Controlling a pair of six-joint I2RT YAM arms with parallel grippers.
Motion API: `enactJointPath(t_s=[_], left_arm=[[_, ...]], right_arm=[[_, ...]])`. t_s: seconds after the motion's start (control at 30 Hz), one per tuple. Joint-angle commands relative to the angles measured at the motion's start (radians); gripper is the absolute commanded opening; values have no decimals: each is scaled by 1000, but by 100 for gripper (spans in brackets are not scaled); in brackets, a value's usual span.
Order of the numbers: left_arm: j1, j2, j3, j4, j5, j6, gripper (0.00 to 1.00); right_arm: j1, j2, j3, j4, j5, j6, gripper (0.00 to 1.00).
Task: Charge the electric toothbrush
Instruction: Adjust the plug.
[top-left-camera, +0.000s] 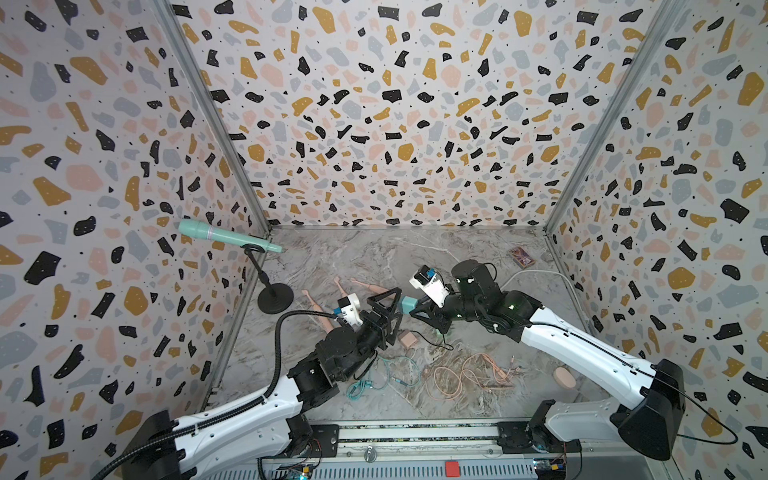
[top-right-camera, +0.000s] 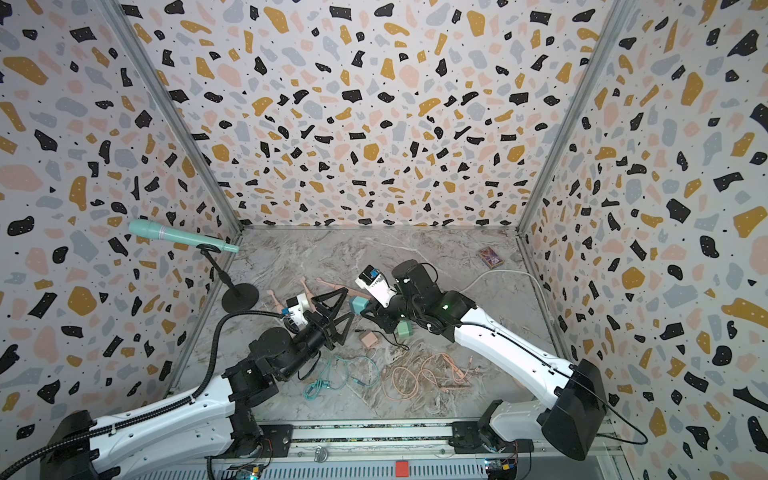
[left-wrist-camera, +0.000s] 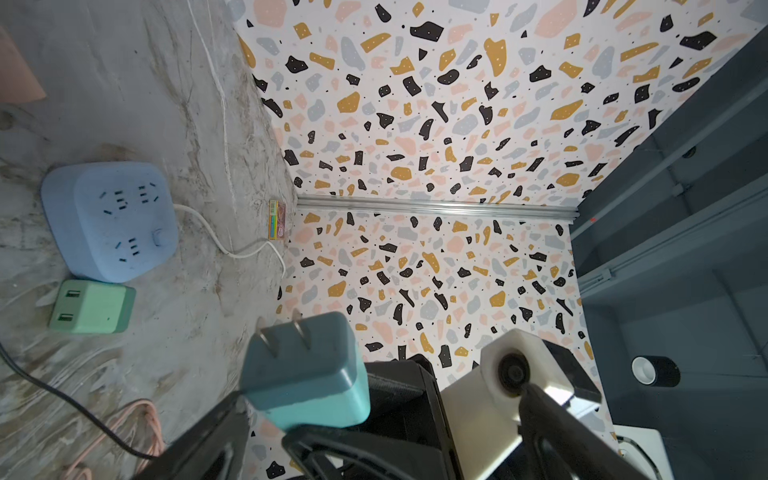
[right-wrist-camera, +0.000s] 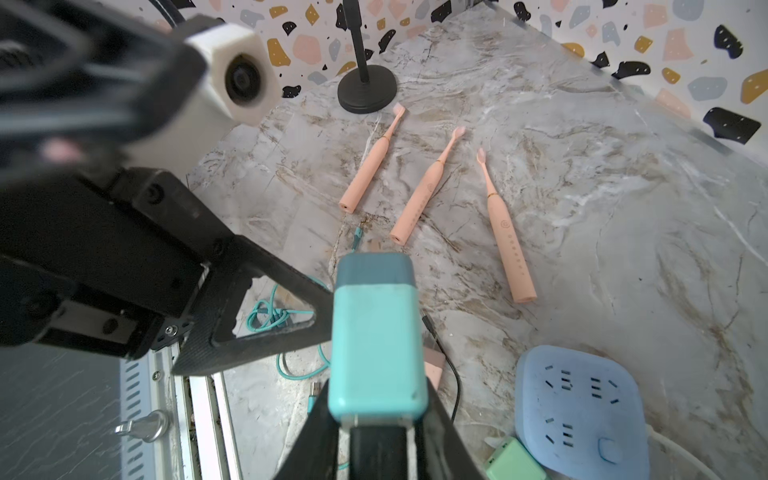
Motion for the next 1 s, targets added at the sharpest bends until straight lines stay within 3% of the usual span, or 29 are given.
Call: enactJointPath(t_s=[0.0,0.23,0.47,0.97], left_arm=[[5,4,-9,64,12,-44,100],[5,8,-14,3,-33,-32,98],[6,-10,-8,-70,-66,-8,77],[6,28,-14,-21,-37,-12,47]], right_arm=[[33,-29,-2,48,-15,2,0],[65,-45,-10,59,1,-8,0],[65,-59,-12,49,43,-14,0],[95,-38,-19,73,19,-5,0]])
